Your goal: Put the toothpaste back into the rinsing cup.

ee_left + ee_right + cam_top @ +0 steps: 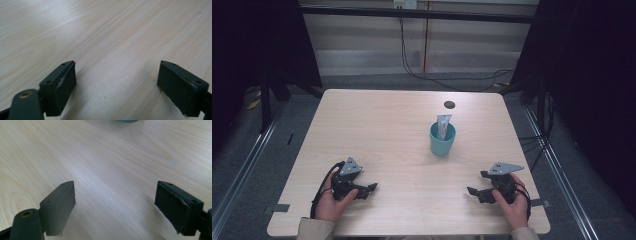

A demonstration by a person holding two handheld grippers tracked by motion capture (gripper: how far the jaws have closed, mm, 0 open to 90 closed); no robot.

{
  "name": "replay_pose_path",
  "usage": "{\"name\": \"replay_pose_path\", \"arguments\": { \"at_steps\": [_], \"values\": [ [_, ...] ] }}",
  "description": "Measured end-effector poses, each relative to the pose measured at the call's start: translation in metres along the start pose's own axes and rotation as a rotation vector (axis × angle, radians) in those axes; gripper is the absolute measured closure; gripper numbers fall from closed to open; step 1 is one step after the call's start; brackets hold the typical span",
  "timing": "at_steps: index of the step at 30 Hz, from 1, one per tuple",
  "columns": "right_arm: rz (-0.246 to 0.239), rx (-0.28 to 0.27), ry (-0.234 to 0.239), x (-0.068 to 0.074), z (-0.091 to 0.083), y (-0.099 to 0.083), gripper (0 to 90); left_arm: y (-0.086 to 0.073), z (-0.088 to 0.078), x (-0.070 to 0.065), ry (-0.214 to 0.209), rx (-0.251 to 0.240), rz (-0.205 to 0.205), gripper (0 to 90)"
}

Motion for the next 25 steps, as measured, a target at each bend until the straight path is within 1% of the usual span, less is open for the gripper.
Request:
{"name": "replay_pose_path", "arguments": {
  "at_steps": [5, 9, 11, 13, 17, 18, 19, 23, 25],
  "values": [
    [0.002, 0.001, -0.002, -0.001, 0.002, -0.003, 16.1, 0.0, 0.0, 0.0, 0.0, 0.0, 0.0, 15.2],
    [0.018, 0.003, -0.008, -0.003, 0.002, -0.008, 16.5, 0.0, 0.0, 0.0, 0.003, 0.001, 0.006, 15.2],
    [0.018, 0.001, -0.013, -0.004, 0.001, -0.009, 16.6, 0.0, 0.0, 0.0, 0.002, 0.001, 0.005, 15.2],
    [0.016, 0.0, -0.014, -0.005, 0.001, -0.009, 16.5, 0.0, 0.0, 0.0, -0.001, 0.001, 0.0, 15.2],
    [-0.015, 0.016, -0.044, -0.003, 0.002, -0.011, 15.7, 0.0, 0.0, 0.001, -0.002, 0.001, 0.004, 15.2],
    [-0.015, 0.016, -0.044, -0.003, 0.002, -0.011, 15.7, 0.0, 0.0, 0.001, -0.002, 0.001, 0.004, 15.2],
    [-0.024, 0.02, -0.053, -0.002, 0.002, -0.011, 15.3, 0.0, 0.0, 0.001, -0.001, 0.001, 0.005, 15.2],
    [-0.022, 0.022, -0.056, -0.002, 0.002, -0.011, 14.7, 0.0, 0.0, 0.001, -0.001, 0.001, 0.005, 15.2],
    [-0.018, 0.025, -0.049, -0.003, 0.003, -0.01, 13.5, 0.0, 0.0, 0.001, -0.001, 0.001, 0.004, 15.2]
  ]
}}
Point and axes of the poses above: each handheld gripper's, and its own axes: z roughly forward along the jaws, y roughly out of its top, x roughly to its left, the point moved 3 cm from there along z, roughly forward along the jaws, and after that the axes turned 11 degrees about x, right-handed, at the moved point
